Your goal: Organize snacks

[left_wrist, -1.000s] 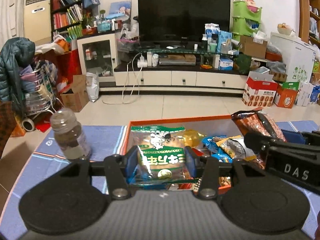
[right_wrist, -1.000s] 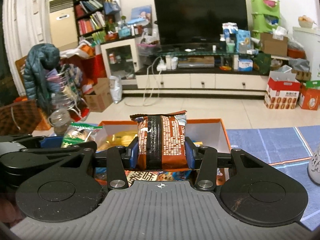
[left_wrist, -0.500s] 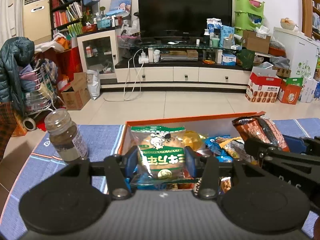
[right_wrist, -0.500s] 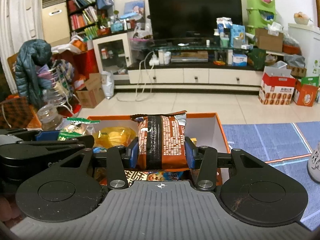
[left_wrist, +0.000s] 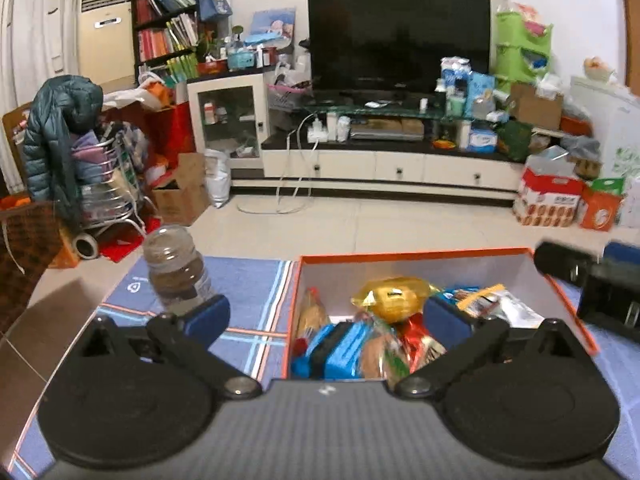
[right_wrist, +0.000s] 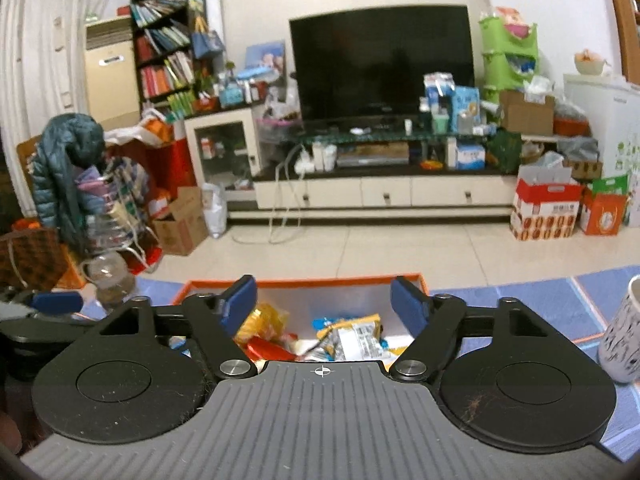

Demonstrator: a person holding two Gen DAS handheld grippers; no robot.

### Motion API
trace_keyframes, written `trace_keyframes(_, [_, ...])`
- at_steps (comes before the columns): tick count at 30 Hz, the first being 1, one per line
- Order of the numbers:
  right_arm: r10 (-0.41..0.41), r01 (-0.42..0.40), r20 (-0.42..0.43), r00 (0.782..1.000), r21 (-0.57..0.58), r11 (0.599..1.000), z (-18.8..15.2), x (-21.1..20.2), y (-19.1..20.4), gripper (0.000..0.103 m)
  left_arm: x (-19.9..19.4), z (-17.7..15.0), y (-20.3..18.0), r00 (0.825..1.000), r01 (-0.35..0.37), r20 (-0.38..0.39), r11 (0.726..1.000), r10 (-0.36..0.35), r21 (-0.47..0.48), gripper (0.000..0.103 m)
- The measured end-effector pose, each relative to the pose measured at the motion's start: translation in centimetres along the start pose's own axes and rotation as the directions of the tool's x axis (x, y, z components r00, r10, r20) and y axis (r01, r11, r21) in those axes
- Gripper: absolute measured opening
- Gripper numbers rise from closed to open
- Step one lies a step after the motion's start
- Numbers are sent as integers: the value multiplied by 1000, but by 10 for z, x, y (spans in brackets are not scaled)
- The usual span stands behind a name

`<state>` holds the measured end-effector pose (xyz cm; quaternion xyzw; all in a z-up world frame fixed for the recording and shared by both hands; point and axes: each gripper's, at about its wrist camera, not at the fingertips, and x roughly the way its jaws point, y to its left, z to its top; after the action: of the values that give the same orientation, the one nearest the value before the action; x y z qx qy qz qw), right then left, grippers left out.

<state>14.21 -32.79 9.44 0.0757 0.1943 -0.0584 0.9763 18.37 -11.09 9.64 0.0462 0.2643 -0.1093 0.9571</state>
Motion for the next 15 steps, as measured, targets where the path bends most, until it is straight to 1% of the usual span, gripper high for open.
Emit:
trace_keyframes(3, [-3,5,46,999,-43,999,10,-38,7,84,-37,-13,15,1000,8,1,1000,-8,-21,102])
trace_keyframes(4, [-13,17,54,998,-58,998,12,-50,10,95,-49,-20,20,1000,8,-1,1000,-8,-27,102])
trace_keyframes(5, [-27,32,57,998,-78,996,13,-63,13,96,-61,-27,25,1000,-1,-8,999,1,-42,102])
trace_keyframes(7, [-49,53,42,998,-115,992,9,-91,21,96,-81,-44,35,999,-29,-38,996,26,-79,102])
trace_keyframes(8, [-59,61,21,998,-122,991,3,-104,23,96,-88,-52,39,998,-38,-55,995,33,-92,102])
trace_keyframes(10, [-80,77,-22,997,-108,991,-9,-122,24,96,-101,-68,44,996,-51,-80,993,42,-110,102])
trace_keyframes(12, [-90,79,-118,989,-92,993,-26,-132,25,96,-111,-81,44,995,-59,-82,992,50,-111,102])
trace_keyframes(14, [-100,88,-176,979,-72,994,-37,-137,25,96,-115,-93,41,996,-47,-80,993,39,-106,102])
trace_keyframes(15, [-118,111,-204,972,-46,993,-41,-138,25,96,-115,-98,41,996,-38,-78,994,30,-105,102])
